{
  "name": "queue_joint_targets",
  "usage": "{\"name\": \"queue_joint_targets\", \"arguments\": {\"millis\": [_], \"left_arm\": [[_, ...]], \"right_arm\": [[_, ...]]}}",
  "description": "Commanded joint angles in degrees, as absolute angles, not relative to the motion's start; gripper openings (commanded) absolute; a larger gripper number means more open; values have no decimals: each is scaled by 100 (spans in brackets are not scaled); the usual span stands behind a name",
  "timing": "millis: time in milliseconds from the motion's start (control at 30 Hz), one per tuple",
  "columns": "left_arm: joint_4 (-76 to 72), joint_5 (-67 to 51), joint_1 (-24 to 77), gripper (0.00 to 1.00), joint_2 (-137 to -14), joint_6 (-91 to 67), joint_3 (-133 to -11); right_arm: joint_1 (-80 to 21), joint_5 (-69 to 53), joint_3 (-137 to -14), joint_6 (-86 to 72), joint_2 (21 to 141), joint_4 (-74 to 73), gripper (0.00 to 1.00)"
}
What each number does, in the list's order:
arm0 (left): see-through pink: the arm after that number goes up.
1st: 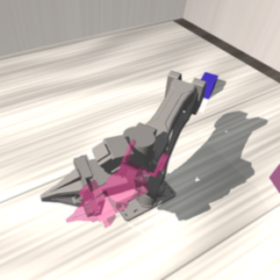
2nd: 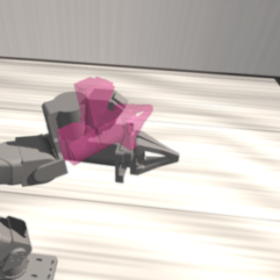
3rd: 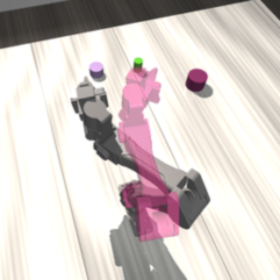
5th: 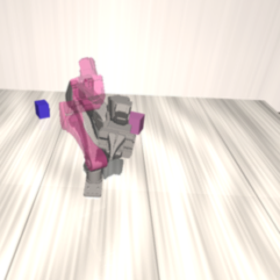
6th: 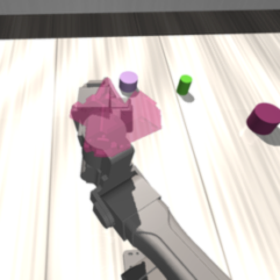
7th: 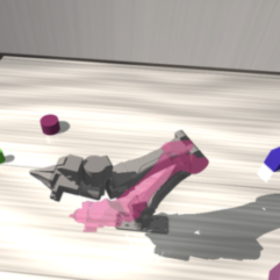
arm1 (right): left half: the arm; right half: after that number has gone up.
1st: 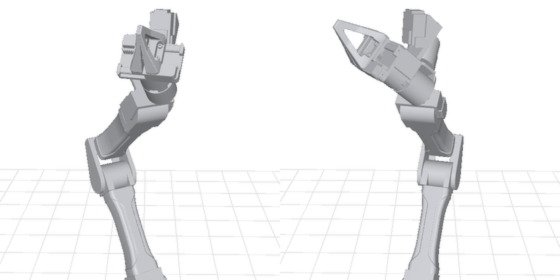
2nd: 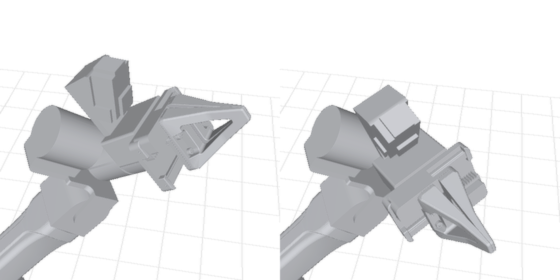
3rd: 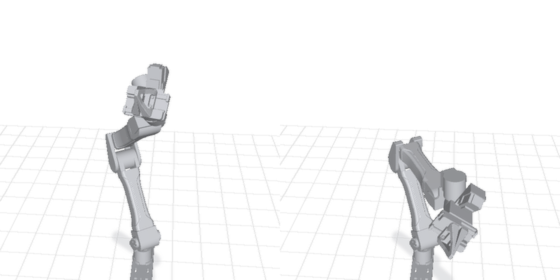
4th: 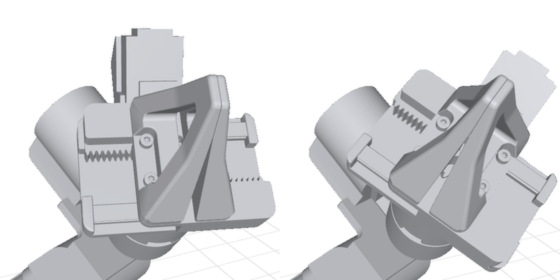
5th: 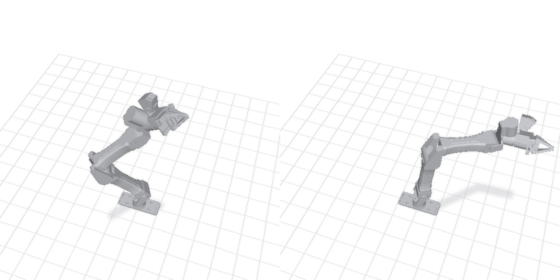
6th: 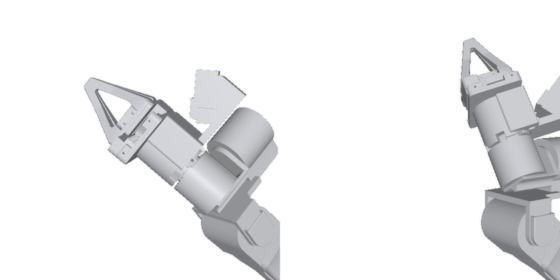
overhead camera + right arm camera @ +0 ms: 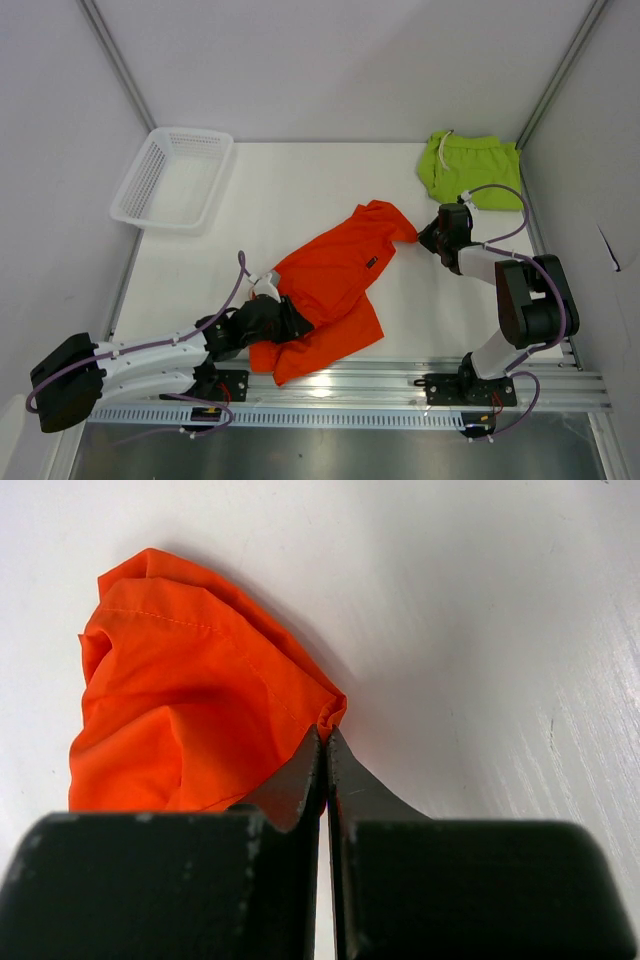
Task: Fold and stack the shorts
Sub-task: Flatten the shorts out
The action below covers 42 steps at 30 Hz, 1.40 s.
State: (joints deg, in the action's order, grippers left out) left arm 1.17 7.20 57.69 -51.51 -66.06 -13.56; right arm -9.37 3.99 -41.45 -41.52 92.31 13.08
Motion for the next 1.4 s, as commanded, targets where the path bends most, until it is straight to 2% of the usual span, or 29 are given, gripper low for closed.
{"name": "queue_joint_targets", "arguments": {"millis": [0, 33, 67, 233, 367, 400, 433, 500, 533, 567, 700, 1067, 1367], "left_arm": [[-185, 676, 5871, 26, -5229, -6680, -1380], [-150, 720, 5871, 20, -5221, -6654, -1467], [129, 747, 5862, 2, -5168, -6592, -1520], [1597, 1441, 5757, 0, -4537, -6294, -2258], [2408, 1398, 5397, 0, -3701, -5977, -2698], [2678, 1389, 5362, 0, -3587, -5933, -2759], [2794, 1389, 5327, 0, -3490, -5872, -2847], [3074, 1406, 5265, 0, -3305, -5836, -2997], [3120, 1415, 5247, 0, -3279, -5801, -3058], [3155, 1415, 5247, 0, -3244, -5801, -3093], [3225, 1398, 5247, 0, -3191, -5792, -3164], [3375, 1468, 5238, 0, -3006, -5845, -3138], [3270, 1371, 5238, 0, -2997, -5897, -2927]], "right_arm": [[-923, 650, -4324, -4078, 9219, 1196, 0], [-923, 746, -4350, -4069, 9237, 1074, 0], [-914, 791, -4377, -4069, 9255, 1020, 0], [-791, 818, -4456, -4113, 9369, 817, 1], [-738, 695, -4456, -4113, 9396, 888, 10], [-738, 668, -4456, -4113, 9387, 905, 15], [-738, 642, -4447, -4087, 9378, 931, 28], [-738, 554, -4439, -4052, 9352, 1011, 43], [-738, 545, -4438, -4052, 9334, 1019, 55], [-738, 545, -4430, -4052, 9317, 1028, 57], [-738, 554, -4386, -4034, 9273, 1046, 57], [-729, 870, -4535, -3920, 9123, 590, 49], [-983, 1080, -4438, -3657, 8596, 703, 48]]}}
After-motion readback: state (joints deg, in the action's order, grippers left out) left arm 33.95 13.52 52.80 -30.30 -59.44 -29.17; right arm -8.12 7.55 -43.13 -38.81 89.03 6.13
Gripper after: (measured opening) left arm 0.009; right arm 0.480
